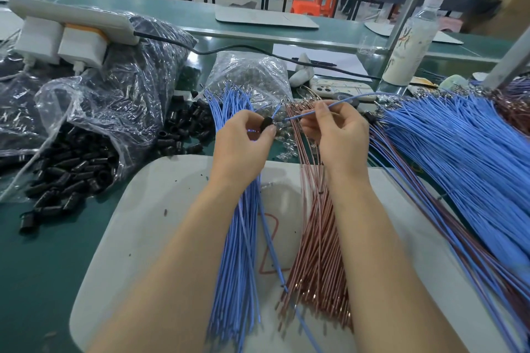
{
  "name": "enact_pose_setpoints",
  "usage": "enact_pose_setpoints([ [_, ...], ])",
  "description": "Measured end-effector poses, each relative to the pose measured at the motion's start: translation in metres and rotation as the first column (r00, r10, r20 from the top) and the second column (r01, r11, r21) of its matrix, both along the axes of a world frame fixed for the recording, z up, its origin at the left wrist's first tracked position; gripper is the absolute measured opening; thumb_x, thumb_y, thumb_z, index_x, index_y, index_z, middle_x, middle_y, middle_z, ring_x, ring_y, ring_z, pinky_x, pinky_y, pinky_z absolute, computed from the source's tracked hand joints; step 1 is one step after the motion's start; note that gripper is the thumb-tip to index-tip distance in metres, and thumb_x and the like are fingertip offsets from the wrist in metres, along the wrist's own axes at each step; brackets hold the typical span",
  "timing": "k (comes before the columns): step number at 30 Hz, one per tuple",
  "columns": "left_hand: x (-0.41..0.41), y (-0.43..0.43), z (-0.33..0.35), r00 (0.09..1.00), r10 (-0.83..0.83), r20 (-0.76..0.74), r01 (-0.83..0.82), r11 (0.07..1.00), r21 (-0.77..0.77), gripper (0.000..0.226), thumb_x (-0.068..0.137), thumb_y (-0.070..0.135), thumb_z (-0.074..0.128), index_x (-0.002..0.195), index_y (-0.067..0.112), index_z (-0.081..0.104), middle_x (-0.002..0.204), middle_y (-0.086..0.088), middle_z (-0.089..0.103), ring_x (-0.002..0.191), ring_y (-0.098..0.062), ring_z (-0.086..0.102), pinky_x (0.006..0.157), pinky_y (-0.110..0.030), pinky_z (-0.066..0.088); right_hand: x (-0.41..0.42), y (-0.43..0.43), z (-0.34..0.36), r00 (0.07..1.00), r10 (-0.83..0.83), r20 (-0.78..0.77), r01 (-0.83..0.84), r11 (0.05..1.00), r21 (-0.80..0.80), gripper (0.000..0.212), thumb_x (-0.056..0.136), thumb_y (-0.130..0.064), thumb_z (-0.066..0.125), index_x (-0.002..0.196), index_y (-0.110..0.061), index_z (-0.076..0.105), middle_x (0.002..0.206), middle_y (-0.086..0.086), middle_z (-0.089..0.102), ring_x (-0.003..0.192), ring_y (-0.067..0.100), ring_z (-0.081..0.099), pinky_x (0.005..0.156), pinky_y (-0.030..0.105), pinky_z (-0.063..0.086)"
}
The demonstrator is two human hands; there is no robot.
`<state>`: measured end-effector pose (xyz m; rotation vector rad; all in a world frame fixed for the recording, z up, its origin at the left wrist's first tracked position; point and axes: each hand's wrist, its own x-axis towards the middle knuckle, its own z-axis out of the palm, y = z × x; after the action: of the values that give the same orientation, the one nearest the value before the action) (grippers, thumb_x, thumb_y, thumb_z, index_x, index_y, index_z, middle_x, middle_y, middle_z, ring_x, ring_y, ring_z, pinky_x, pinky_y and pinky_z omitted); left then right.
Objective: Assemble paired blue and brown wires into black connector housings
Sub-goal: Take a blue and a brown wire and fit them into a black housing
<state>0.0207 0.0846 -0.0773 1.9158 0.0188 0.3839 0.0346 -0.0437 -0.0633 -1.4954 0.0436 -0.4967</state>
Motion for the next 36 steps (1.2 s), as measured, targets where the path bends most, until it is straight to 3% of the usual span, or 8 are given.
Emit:
enact_pose_setpoints([
  [3, -0.001, 0.000, 0.005, 0.988, -0.133, -0.077, 0.107, 0.954, -0.281, 0.008, 0.086, 0.022, 0.068, 0.084, 0.025, 0.060, 0.089, 0.004, 0.069, 0.091, -0.012, 0.066, 0.085, -0.023, 0.051, 0.000, -0.001, -0.001, 0.999, 0.018, -0.028, -0.016, 0.998, 0.062, 0.017, 0.095, -0.008, 0.055, 0.079, -0.012, 0.058, 0.066, 0.000, 0.063, 0.056, 0.005, 0.062, 0.057, 0.017, 0.053],
  [6, -0.003, -0.003, 0.006, 0.967, -0.239, -0.086, 0.193, 0.912, -0.362, 0.006, 0.086, 0.021, 0.068, 0.089, 0.022, 0.063, 0.092, -0.001, 0.072, 0.097, -0.017, 0.067, 0.090, -0.032, 0.053, 0.000, 0.003, -0.002, 0.998, 0.044, -0.040, -0.041, 0.997, 0.058, 0.018, 0.095, -0.009, 0.055, 0.078, -0.012, 0.058, 0.067, 0.002, 0.063, 0.058, 0.007, 0.063, 0.058, 0.018, 0.053],
  [12, -0.001, -0.002, 0.006, 0.958, -0.275, -0.080, 0.206, 0.857, -0.472, 0.004, 0.087, 0.015, 0.067, 0.087, 0.018, 0.064, 0.094, -0.007, 0.072, 0.097, -0.020, 0.067, 0.084, -0.025, 0.054, -0.001, 0.003, 0.000, 0.991, 0.103, -0.081, -0.094, 0.989, 0.112, 0.018, 0.096, -0.010, 0.054, 0.078, -0.011, 0.058, 0.067, 0.003, 0.065, 0.061, 0.011, 0.065, 0.062, 0.023, 0.055],
  [19, 0.000, -0.003, 0.010, 0.931, -0.364, -0.034, 0.225, 0.644, -0.731, 0.006, 0.088, 0.003, 0.059, 0.094, 0.004, 0.061, 0.089, -0.007, 0.072, 0.080, -0.009, 0.070, 0.076, -0.017, 0.054, -0.003, 0.005, 0.005, 0.947, 0.307, -0.096, -0.199, 0.795, 0.574, 0.017, 0.098, -0.008, 0.049, 0.084, -0.007, 0.060, 0.057, 0.001, 0.067, 0.053, 0.008, 0.064, 0.056, 0.017, 0.055],
  [23, 0.001, 0.000, 0.011, 0.924, -0.383, -0.008, 0.233, 0.579, -0.781, 0.019, 0.088, 0.001, 0.058, 0.107, -0.004, 0.059, 0.088, -0.007, 0.072, 0.080, -0.009, 0.070, 0.076, -0.017, 0.055, -0.004, 0.002, 0.007, 0.949, 0.293, -0.117, -0.155, 0.756, 0.636, 0.020, 0.099, -0.010, 0.048, 0.084, -0.008, 0.061, 0.059, 0.003, 0.068, 0.052, 0.009, 0.064, 0.053, 0.016, 0.054],
  [26, 0.002, 0.000, 0.008, 0.931, -0.365, -0.029, 0.224, 0.630, -0.743, 0.018, 0.087, 0.002, 0.061, 0.104, -0.002, 0.060, 0.086, -0.005, 0.074, 0.083, -0.010, 0.070, 0.078, -0.018, 0.054, -0.005, 0.000, 0.008, 0.968, 0.224, -0.117, -0.111, 0.795, 0.597, 0.018, 0.097, -0.009, 0.050, 0.083, -0.010, 0.061, 0.060, 0.001, 0.068, 0.053, 0.009, 0.064, 0.053, 0.017, 0.054],
  [31, 0.002, -0.003, 0.001, 0.974, -0.220, -0.051, 0.177, 0.885, -0.430, 0.016, 0.084, 0.013, 0.070, 0.099, 0.011, 0.067, 0.096, -0.006, 0.072, 0.086, -0.007, 0.067, 0.076, -0.015, 0.050, -0.005, 0.004, 0.009, 0.983, 0.148, -0.106, -0.088, 0.895, 0.438, 0.013, 0.095, -0.011, 0.056, 0.082, -0.012, 0.059, 0.062, -0.001, 0.066, 0.057, 0.010, 0.061, 0.054, 0.018, 0.053],
  [36, -0.001, -0.004, 0.004, 0.964, -0.265, -0.019, 0.242, 0.905, -0.350, 0.009, 0.085, 0.014, 0.069, 0.086, 0.022, 0.064, 0.087, 0.004, 0.071, 0.077, 0.003, 0.064, 0.070, -0.008, 0.047, -0.003, 0.001, 0.006, 0.989, 0.094, -0.118, -0.046, 0.933, 0.358, 0.012, 0.093, -0.014, 0.060, 0.081, -0.012, 0.058, 0.063, -0.001, 0.064, 0.053, 0.007, 0.059, 0.052, 0.018, 0.051],
])
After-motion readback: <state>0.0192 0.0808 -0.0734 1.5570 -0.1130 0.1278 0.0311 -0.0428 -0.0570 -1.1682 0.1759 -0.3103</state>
